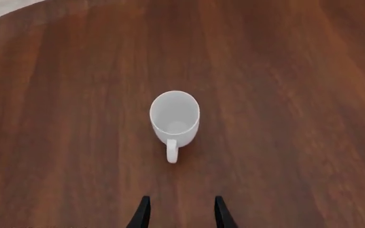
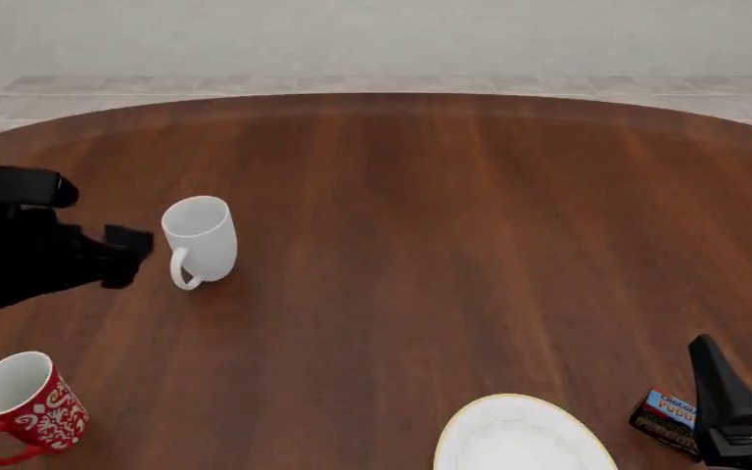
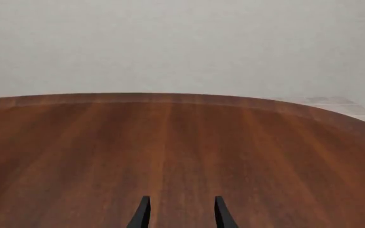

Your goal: Put the white mug on the plate.

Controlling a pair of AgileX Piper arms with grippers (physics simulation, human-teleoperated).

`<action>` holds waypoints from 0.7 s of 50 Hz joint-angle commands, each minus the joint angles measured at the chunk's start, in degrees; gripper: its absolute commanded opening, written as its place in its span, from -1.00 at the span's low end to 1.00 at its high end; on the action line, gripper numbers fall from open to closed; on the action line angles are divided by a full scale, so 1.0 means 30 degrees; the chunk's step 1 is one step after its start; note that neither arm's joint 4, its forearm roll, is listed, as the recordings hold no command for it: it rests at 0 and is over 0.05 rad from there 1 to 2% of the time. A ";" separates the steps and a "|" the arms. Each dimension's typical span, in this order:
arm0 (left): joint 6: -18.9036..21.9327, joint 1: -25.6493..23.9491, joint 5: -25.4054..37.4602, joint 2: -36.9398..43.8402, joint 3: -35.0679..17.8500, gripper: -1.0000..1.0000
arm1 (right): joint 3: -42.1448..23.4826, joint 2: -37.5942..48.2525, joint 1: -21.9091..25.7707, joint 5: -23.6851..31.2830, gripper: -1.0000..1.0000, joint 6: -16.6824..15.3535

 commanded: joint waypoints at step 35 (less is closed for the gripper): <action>0.2402 0.0415 0.0451 0.4525 -0.1807 1.00 | -0.0036 -0.0112 0.0000 0.0138 1.00 -0.0003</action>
